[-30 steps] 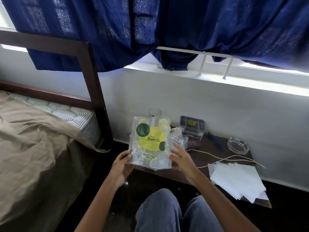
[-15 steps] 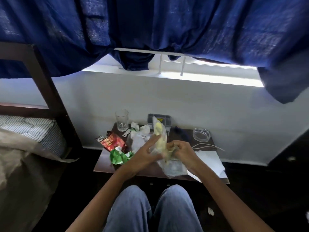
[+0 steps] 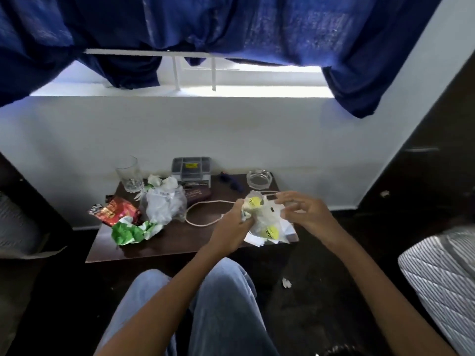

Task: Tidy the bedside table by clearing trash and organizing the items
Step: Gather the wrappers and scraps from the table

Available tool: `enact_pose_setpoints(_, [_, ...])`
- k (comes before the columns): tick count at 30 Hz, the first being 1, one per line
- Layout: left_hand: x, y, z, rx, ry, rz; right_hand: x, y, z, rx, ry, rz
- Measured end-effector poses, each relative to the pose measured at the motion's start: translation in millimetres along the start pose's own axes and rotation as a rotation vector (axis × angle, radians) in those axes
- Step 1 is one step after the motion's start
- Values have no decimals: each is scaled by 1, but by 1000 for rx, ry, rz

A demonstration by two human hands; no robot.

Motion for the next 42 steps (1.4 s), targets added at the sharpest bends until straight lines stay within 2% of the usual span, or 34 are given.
enact_pose_setpoints(4, [10, 57, 27, 302, -76, -128, 39, -22, 39, -121, 174, 5])
enact_pose_setpoints(9, [30, 120, 56, 519, -220, -300, 77, -31, 84, -327, 287, 193])
enact_pose_setpoints(13, [53, 160, 69, 625, -326, -621, 107, -40, 109, -327, 334, 218])
enact_pose_setpoints(16, [75, 182, 74, 647, -471, -895, 131, -51, 138, -205, 389, 218])
enact_pose_setpoints(18, [87, 196, 79, 559, -526, -1074, 151, -57, 162, -121, 471, 230])
enact_pose_setpoints(19, [91, 201, 81, 477, -533, -1106, 162, -58, 177, -72, 509, 241])
enact_pose_setpoints(23, [87, 209, 74, 278, -490, -1000, 203, -65, 249, 188, 608, 347])
enact_pose_setpoints(27, [77, 199, 65, 205, -481, -884, 244, -71, 314, 298, 839, 480])
enact_pose_setpoints(29, [72, 195, 59, 165, -456, -838, 256, -69, 336, 360, 933, 422])
enact_pose_setpoints(33, [67, 189, 52, 130, -422, -809, 261, -48, 367, 328, 1112, 84])
enact_pose_setpoints(35, [65, 187, 50, 131, -424, -810, 254, -41, 367, 410, 1146, -33])
enact_pose_setpoints(38, [64, 184, 48, 134, -426, -808, 243, -35, 363, 505, 1148, -30])
enact_pose_setpoints(42, [62, 180, 40, 156, -464, -815, 227, -24, 385, 325, 1192, -17])
Point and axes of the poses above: each hand's wrist, its own x-axis away from the middle knuckle, its own y-axis out of the palm, z = x × y, the point moved 4 cm from there along -x, towards the middle knuckle, and after that the axes turned 11 degrees about -x, right-handed, at the moved point
